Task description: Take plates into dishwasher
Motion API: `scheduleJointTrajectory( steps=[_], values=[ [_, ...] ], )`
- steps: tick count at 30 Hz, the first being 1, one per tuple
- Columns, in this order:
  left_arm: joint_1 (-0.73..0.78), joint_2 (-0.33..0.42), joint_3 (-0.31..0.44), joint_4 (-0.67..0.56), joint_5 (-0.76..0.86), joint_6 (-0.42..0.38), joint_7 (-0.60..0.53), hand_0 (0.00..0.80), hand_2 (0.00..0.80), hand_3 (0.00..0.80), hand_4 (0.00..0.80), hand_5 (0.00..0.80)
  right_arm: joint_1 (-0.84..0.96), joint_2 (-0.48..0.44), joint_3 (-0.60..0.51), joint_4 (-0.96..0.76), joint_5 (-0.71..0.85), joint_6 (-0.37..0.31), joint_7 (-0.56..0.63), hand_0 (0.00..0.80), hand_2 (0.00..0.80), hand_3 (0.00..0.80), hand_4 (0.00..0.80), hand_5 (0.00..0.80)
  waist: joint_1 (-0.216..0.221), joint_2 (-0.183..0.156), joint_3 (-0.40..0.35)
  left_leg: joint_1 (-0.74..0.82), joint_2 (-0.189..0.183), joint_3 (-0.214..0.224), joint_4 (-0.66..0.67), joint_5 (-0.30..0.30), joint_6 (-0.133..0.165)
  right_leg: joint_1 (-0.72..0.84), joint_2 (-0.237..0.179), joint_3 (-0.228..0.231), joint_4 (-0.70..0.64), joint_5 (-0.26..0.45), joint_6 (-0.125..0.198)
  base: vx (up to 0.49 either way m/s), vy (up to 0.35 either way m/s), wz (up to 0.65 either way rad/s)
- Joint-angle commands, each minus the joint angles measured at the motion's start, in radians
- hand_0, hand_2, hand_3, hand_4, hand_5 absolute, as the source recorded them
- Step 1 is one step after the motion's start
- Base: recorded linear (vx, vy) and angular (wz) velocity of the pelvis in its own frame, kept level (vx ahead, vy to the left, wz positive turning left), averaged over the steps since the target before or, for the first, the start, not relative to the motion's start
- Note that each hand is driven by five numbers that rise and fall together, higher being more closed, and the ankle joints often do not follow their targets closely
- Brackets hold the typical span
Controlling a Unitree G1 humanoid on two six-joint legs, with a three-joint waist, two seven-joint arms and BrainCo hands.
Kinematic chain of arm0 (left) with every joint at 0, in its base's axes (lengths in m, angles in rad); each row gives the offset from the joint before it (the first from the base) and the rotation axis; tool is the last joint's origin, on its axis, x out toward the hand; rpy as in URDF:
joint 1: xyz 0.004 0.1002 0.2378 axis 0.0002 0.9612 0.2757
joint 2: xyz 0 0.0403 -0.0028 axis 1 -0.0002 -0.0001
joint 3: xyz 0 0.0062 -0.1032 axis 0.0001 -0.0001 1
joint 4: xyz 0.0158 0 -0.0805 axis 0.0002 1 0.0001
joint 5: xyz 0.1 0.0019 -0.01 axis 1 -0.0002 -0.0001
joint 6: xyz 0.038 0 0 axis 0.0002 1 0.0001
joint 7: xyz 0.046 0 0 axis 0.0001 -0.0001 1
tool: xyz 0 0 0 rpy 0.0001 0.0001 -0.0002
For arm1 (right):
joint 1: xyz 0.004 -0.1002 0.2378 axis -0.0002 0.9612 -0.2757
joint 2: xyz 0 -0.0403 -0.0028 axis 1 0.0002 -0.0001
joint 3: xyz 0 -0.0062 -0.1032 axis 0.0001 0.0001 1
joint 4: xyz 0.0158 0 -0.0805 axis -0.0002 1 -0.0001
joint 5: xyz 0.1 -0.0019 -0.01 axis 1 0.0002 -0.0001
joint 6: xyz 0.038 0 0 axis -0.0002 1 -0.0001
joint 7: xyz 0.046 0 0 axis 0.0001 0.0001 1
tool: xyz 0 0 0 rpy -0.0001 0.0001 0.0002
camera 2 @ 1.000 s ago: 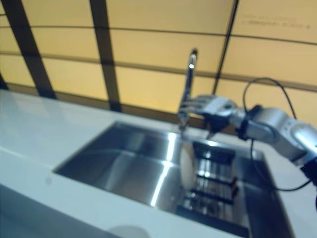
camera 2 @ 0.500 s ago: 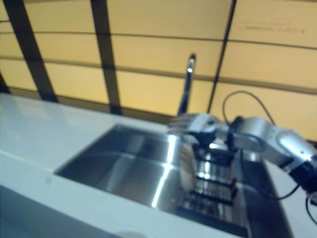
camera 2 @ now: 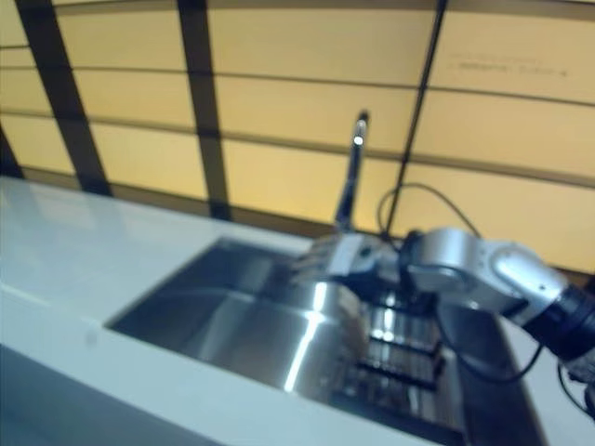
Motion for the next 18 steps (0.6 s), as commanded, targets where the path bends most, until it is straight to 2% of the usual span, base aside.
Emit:
scheduleJointTrajectory(
  steps=[1,5,18],
  values=[
    [-0.037,0.033,-0.038,0.044,0.001,-0.021,-0.003,0.000,0.000,0.000,0.000,0.000,-0.111,0.013,0.074,0.006,0.049,0.019,0.029,0.000,0.000,0.000,0.000,0.000,0.040,-0.053,-0.027,-0.010,0.014,0.078,-0.016,0.021,0.014,0.018,-0.007,-0.024,0.002,-0.036,0.000,0.000,0.000,0.00],
    [-0.031,0.029,-0.041,0.044,0.005,-0.018,0.000,0.000,0.000,0.000,0.000,0.000,-0.141,0.025,0.108,0.006,0.055,0.033,0.064,0.000,0.000,0.000,0.000,0.000,0.049,-0.057,-0.031,-0.013,0.013,0.075,-0.016,0.023,0.014,0.020,-0.007,-0.030,0.002,-0.037,-0.001,0.015,0.006,0.02],
    [-0.024,0.035,-0.034,0.048,0.008,-0.018,-0.007,0.000,0.000,0.000,0.000,0.000,-0.206,0.013,0.202,0.097,0.029,0.013,0.046,0.000,0.000,0.000,0.000,0.000,0.063,-0.066,-0.040,-0.015,0.010,0.064,-0.016,0.024,0.015,0.024,-0.005,-0.040,0.002,-0.041,-0.003,0.003,0.000,0.01]
  ],
)
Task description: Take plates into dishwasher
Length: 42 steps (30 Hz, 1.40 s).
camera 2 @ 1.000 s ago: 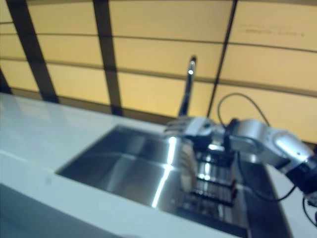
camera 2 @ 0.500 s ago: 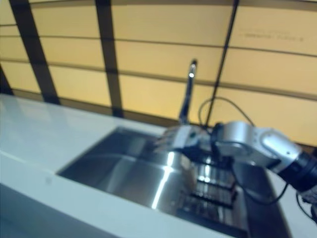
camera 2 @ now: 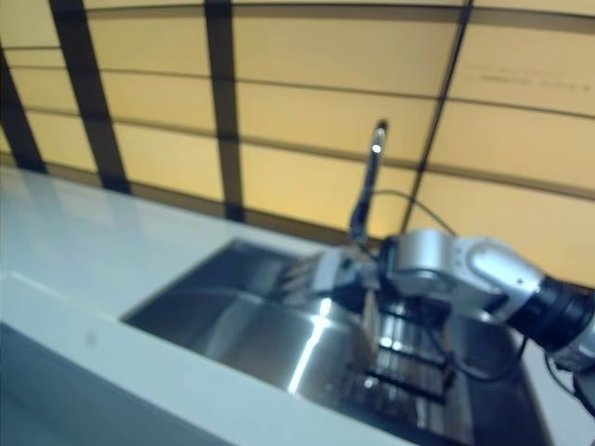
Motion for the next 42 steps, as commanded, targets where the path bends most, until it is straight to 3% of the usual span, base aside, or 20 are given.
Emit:
scheduleJointTrajectory(
  steps=[1,28,42],
  values=[
    [-0.037,0.041,-0.034,0.049,0.006,-0.019,-0.007,0.000,0.000,0.000,0.000,0.000,-0.107,-0.013,0.073,0.086,0.011,0.013,-0.032,0.000,0.000,0.000,0.000,0.000,0.028,-0.045,-0.020,-0.014,0.011,0.065,-0.014,0.022,0.016,0.021,-0.005,-0.030,0.002,-0.035,-0.004,0.000,0.000,0.00],
    [-0.031,0.054,-0.022,0.047,-0.009,-0.026,-0.010,0.000,0.000,0.000,0.000,0.000,-0.070,-0.076,0.131,0.268,-0.077,-0.056,-0.124,0.000,0.000,0.000,0.000,0.000,0.027,-0.056,-0.017,-0.013,0.010,0.062,-0.014,0.022,0.017,0.024,-0.004,-0.041,0.002,-0.036,-0.006,0.000,0.000,0.00],
    [-0.026,0.059,-0.016,0.037,-0.013,-0.027,-0.015,0.000,0.000,0.000,0.000,0.000,0.022,-0.072,0.094,0.338,-0.094,-0.086,-0.134,0.000,0.000,0.000,0.000,0.000,0.032,-0.055,-0.008,-0.016,0.009,0.060,-0.014,0.024,0.018,0.021,-0.004,-0.046,0.002,-0.034,-0.006,0.000,0.000,0.00]
  ],
)
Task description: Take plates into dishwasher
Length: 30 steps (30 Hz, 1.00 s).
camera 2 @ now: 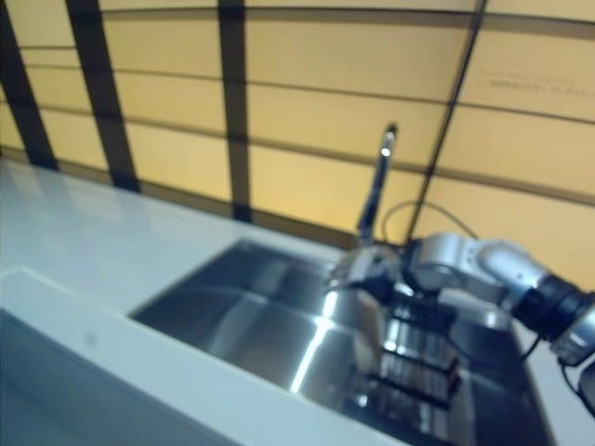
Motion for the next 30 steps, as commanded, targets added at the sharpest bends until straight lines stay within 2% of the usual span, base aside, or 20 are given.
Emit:
scheduleJointTrajectory(
  steps=[1,13,30],
  values=[
    [-0.048,0.057,-0.018,0.038,-0.012,-0.028,-0.007,0.000,0.000,0.000,0.000,0.000,-0.008,-0.056,0.013,0.038,-0.003,-0.012,-0.035,0.000,0.000,0.000,0.000,0.000,0.016,-0.047,-0.004,-0.014,0.009,0.064,-0.013,0.021,0.019,0.019,-0.004,-0.035,0.003,-0.030,-0.007,0.000,0.000,0.00],
    [-0.051,0.057,-0.027,0.037,-0.019,-0.031,-0.005,0.000,0.000,0.000,0.000,0.000,0.039,-0.043,-0.007,0.048,-0.003,-0.029,-0.047,0.000,0.000,0.000,0.000,0.000,0.017,-0.045,0.002,-0.014,0.010,0.062,-0.013,0.021,0.021,0.016,-0.004,-0.039,0.003,-0.030,-0.008,0.001,-0.001,0.01],
    [-0.055,0.059,-0.039,0.037,-0.017,-0.031,-0.008,0.000,0.000,0.000,0.000,0.000,0.017,-0.015,0.004,0.052,-0.007,-0.033,-0.058,0.000,0.000,0.000,0.000,0.000,0.022,-0.052,0.007,-0.016,0.010,0.062,-0.013,0.018,0.021,0.010,-0.002,-0.037,0.003,-0.027,-0.007,0.000,0.000,0.00]
  ],
)
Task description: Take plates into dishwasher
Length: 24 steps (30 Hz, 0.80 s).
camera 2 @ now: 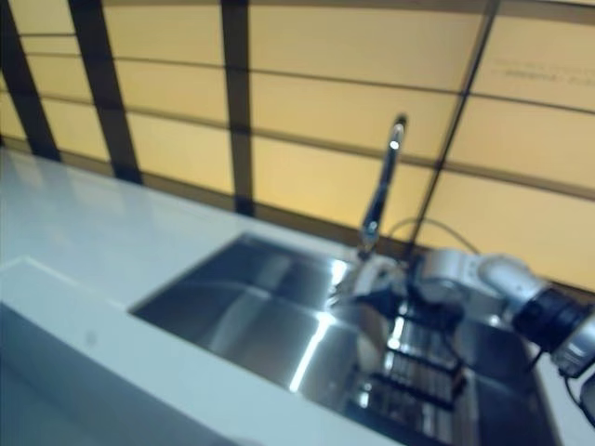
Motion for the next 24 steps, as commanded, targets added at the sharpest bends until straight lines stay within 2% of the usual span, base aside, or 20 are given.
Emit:
scheduleJointTrajectory(
  steps=[1,24],
  values=[
    [-0.054,0.047,-0.037,0.038,-0.013,-0.030,-0.001,0.000,0.000,0.000,0.000,0.000,-0.040,-0.016,0.006,0.040,0.007,0.003,-0.022,0.000,0.000,0.000,0.000,0.000,0.021,-0.048,-0.015,-0.016,0.009,0.062,-0.010,0.017,0.022,0.009,-0.001,-0.022,0.003,-0.019,-0.008,0.000,0.000,0.00],
    [-0.049,0.062,-0.026,0.037,-0.006,-0.032,-0.004,0.000,0.000,0.000,0.000,0.000,-0.085,-0.038,0.066,0.045,0.026,0.003,0.003,0.000,0.000,0.000,0.000,0.000,0.029,-0.069,-0.010,-0.020,0.009,0.054,-0.010,0.018,0.023,0.006,0.003,-0.026,0.004,-0.017,-0.009,0.000,0.000,0.00]
  ],
)
